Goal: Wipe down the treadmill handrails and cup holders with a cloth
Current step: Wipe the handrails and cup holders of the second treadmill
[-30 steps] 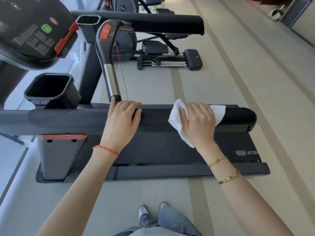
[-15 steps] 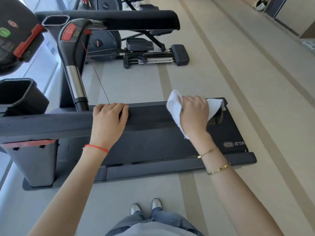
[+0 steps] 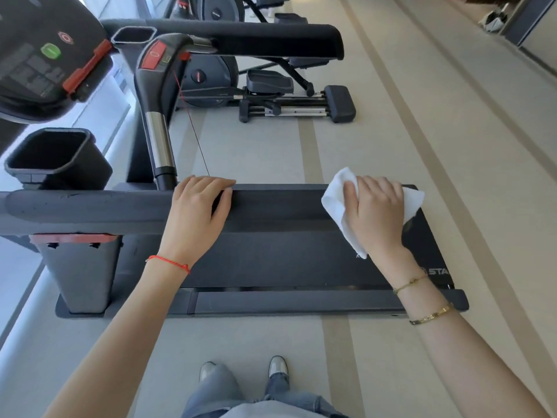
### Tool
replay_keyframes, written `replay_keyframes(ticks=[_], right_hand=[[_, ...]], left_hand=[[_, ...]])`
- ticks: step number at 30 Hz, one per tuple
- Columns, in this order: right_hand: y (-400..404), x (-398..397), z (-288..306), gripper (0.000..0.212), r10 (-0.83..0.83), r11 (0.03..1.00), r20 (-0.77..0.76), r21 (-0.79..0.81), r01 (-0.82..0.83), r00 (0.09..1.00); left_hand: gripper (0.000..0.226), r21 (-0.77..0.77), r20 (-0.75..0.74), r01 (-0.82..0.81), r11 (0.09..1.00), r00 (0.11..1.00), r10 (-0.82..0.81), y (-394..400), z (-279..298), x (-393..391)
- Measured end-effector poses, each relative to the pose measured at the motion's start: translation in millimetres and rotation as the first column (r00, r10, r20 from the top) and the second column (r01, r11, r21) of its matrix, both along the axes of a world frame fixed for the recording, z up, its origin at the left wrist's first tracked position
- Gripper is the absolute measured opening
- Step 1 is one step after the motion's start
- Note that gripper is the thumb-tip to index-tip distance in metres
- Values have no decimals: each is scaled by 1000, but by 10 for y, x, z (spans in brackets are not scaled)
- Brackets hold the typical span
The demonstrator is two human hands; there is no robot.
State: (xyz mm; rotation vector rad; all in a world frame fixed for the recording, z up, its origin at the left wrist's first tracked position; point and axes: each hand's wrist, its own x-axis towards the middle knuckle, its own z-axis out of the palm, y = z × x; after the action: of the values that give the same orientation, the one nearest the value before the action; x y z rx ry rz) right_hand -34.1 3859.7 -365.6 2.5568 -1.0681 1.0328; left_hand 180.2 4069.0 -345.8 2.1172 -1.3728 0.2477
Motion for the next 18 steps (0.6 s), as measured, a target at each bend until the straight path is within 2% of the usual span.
replay_keyframes(ticks=[3, 7, 12, 18], right_hand=[[297, 331, -54, 42, 56, 996, -3, -73, -56, 998], [812, 972, -134, 35, 157, 980, 20, -130, -153, 987], [1474, 1793, -162, 35, 303, 932, -29, -200, -303, 952], [2182, 2636, -133, 37, 325, 927, -49, -181, -328, 945]], left_hand=[[24, -87, -5, -50, 995, 999, 50, 270, 61, 173], [25, -152, -7, -161, 975, 987, 162, 789, 80, 538], [28, -155, -23, -347, 925, 937, 347, 1525, 65, 1159], [27, -149, 1, -439, 886, 896, 444, 2204, 59, 1880]])
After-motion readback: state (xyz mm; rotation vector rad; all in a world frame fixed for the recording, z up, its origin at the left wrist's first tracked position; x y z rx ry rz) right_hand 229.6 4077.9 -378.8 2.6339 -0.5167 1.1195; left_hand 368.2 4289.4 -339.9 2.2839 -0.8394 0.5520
